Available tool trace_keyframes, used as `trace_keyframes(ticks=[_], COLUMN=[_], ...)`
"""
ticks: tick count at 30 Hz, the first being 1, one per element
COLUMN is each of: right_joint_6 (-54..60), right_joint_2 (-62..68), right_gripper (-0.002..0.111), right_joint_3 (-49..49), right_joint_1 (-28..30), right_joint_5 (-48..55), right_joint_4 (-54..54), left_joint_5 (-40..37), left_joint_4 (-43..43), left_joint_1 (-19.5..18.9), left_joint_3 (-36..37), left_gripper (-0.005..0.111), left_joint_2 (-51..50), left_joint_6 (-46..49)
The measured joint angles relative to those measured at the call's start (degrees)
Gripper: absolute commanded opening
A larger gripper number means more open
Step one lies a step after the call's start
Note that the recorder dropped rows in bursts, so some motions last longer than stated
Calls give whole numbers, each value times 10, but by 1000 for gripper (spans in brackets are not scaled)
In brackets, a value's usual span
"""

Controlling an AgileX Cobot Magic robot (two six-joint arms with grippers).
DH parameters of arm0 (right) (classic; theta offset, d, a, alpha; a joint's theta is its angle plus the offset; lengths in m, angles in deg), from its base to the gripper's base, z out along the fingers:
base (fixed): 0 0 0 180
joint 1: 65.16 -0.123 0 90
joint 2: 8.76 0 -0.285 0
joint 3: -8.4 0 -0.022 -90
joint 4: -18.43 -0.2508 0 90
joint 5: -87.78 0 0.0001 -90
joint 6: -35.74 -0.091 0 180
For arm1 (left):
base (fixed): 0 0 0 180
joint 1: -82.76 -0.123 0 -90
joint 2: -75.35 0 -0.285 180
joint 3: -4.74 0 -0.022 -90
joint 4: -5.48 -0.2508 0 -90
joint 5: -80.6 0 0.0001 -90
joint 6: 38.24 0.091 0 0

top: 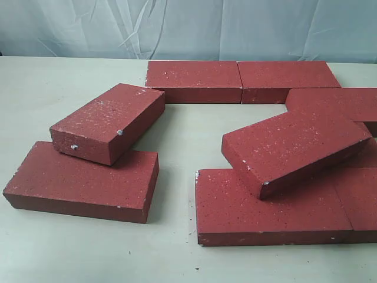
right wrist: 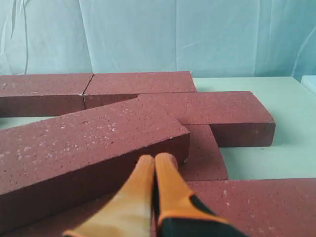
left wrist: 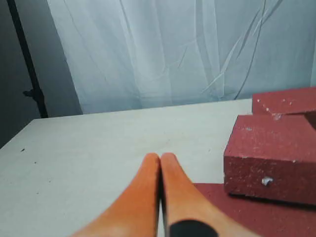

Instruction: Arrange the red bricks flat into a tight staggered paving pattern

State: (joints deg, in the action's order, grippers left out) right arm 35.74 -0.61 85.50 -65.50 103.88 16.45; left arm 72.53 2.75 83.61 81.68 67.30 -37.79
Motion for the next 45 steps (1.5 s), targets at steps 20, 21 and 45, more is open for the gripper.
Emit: trace_keyframes(ticks=[20, 21, 45], right_joint_6=[-49, -49, -50], right_joint_2=[0, 0, 378], right_gripper=[-1, -1, -1], right_joint_3=[-36, -49, -343], right_joint_1=[0, 0, 0], right_joint_5=[-230, -230, -242], right_joint_4=[-136, -136, -95], left_joint_5=[163, 163, 164], left_joint_4=[253, 254, 213], left_joint_1=[0, 0, 0], left_joint_3=[-3, -7, -309], left_gripper=[0, 0, 0], left_joint_2=[0, 0, -352], left_joint_6=[-4, -4, -30])
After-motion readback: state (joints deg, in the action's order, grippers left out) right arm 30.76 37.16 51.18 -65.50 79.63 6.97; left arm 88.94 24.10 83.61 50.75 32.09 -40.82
